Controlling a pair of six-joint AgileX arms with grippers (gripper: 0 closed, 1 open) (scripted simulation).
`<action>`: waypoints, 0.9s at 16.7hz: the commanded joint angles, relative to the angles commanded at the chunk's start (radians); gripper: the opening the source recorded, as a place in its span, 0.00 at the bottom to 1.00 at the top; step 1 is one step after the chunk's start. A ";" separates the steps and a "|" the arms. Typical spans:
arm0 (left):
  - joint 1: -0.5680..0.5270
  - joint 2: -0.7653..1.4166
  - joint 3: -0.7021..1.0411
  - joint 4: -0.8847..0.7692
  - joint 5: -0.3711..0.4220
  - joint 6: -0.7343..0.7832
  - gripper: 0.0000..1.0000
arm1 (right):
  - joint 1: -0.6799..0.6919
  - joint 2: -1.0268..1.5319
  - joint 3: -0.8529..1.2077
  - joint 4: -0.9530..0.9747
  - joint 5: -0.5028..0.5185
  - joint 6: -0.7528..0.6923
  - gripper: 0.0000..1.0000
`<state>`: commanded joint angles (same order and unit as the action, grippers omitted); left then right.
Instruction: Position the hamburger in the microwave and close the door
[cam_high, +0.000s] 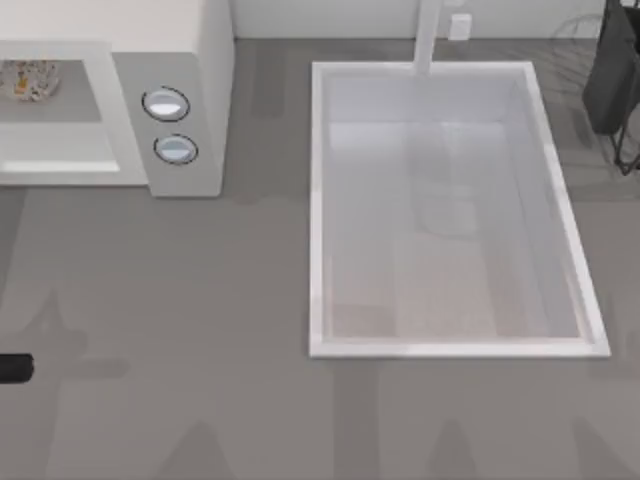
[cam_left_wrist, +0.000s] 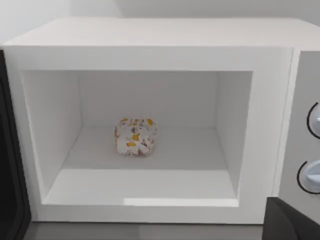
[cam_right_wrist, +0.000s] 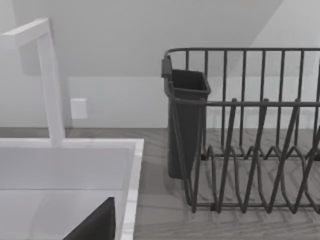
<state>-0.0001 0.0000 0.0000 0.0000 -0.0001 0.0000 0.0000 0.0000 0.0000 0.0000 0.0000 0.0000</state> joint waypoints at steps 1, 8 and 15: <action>0.000 0.000 0.000 0.000 0.000 0.000 0.00 | 0.000 0.000 0.000 0.000 0.000 0.000 1.00; 0.034 -0.021 -0.001 -0.022 0.032 -0.001 0.00 | 0.000 0.000 0.000 0.000 0.000 0.000 1.00; 0.281 -0.190 -0.008 -0.185 0.286 -0.005 0.00 | 0.000 0.000 0.000 0.000 0.000 0.000 1.00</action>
<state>0.2808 -0.1900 -0.0083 -0.1853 0.2856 -0.0050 0.0000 0.0000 0.0000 0.0000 0.0000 0.0000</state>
